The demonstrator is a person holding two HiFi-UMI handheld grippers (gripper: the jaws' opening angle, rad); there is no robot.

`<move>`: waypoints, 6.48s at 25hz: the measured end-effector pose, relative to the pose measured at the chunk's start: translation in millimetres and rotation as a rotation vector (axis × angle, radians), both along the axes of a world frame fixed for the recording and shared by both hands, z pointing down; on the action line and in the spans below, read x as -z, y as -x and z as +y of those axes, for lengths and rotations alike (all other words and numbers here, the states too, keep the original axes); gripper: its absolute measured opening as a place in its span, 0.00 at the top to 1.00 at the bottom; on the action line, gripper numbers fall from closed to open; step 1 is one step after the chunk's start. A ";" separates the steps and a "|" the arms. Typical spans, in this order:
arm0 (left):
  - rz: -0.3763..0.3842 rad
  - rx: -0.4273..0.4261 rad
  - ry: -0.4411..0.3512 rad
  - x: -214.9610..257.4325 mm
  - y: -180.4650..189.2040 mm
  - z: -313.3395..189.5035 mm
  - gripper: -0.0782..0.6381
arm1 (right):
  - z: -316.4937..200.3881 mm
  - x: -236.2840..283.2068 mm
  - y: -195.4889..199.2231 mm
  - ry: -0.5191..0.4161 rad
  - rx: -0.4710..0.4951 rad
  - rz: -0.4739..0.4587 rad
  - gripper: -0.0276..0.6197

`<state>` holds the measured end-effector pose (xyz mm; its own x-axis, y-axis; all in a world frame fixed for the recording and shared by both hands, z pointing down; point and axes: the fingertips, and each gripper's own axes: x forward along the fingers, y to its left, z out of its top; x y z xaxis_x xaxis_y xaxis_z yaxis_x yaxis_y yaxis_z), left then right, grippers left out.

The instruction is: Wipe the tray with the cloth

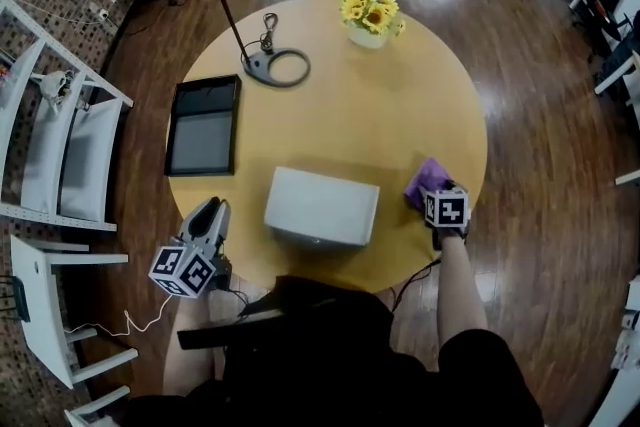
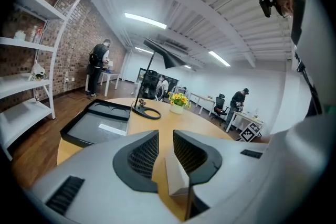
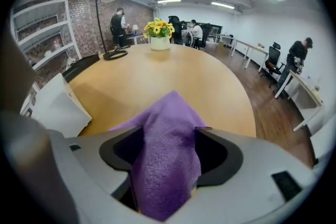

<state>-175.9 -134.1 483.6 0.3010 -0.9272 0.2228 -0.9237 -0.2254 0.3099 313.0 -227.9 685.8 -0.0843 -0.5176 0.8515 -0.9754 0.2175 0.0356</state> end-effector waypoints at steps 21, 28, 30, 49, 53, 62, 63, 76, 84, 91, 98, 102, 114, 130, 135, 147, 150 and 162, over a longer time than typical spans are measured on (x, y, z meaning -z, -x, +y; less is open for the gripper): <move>0.041 -0.147 0.019 -49.4 23.5 5.3 0.78 | 17.7 147.6 161.3 -0.371 0.163 -0.179 0.79; 0.073 -0.196 -0.001 -44.9 36.4 9.4 0.78 | 27.8 130.1 310.3 -0.282 0.400 -0.174 0.79; 0.085 -0.192 -0.011 -42.0 42.8 12.9 0.78 | 26.7 117.4 337.8 -0.254 0.451 -0.130 0.79; 0.146 -0.171 0.020 -58.9 51.1 22.1 0.78 | 19.0 70.8 303.1 -0.156 0.392 -0.010 0.79; 0.155 -0.194 0.018 -56.3 41.6 19.3 0.78 | 31.5 65.6 250.6 -0.103 0.319 0.034 0.79; 0.163 -0.227 0.014 -45.4 23.8 26.7 0.78 | 45.8 76.7 226.2 -0.069 0.336 0.099 0.79; 0.170 -0.224 0.006 -41.4 24.7 28.4 0.78 | 47.9 78.0 229.2 -0.072 0.357 0.116 0.80; 0.171 -0.106 -0.025 -31.2 66.8 60.5 0.78 | 69.6 81.2 381.4 -0.031 0.506 -0.199 0.80; 0.184 -0.088 -0.006 -39.9 69.0 67.9 0.78 | 76.8 61.1 362.6 0.023 0.454 -0.185 0.80; 0.173 -0.139 0.004 -42.9 54.0 60.3 0.78 | 77.3 64.5 314.6 -0.031 0.398 -0.150 0.80; 0.157 -0.227 0.030 -46.5 27.1 50.0 0.78 | 88.9 55.0 240.5 -0.039 0.270 -0.104 0.80; 0.153 -0.273 0.034 -45.1 15.1 44.5 0.78 | 93.4 60.9 212.8 -0.078 0.264 0.008 0.80; 0.166 -0.263 0.048 -47.5 23.6 53.8 0.78 | 104.4 93.8 303.8 -0.136 0.484 -0.114 0.80; 0.178 -0.228 0.102 -70.6 40.8 59.3 0.78 | 128.8 56.9 336.8 -0.122 0.640 -0.094 0.80; 0.161 -0.293 0.106 -72.2 17.4 43.2 0.78 | 134.1 54.6 287.8 -0.107 0.535 -0.077 0.80; 0.078 -0.437 0.150 -78.5 -40.4 8.0 0.78 | 147.7 54.3 220.7 -0.073 0.381 -0.066 0.80; 0.025 -0.453 0.155 -79.9 -51.7 -5.7 0.78 | 148.3 56.7 217.6 -0.037 0.395 -0.063 0.80; -0.117 -0.511 0.234 -95.6 -93.4 -34.7 0.60 | 52.5 98.8 130.7 -0.098 -0.078 -0.652 0.80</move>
<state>-82.6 -168.7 579.2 0.6595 -0.5922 0.4629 -0.7461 -0.5904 0.3078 182.3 -175.4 587.1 -0.5256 -0.6152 0.5876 -0.8165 0.1710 -0.5514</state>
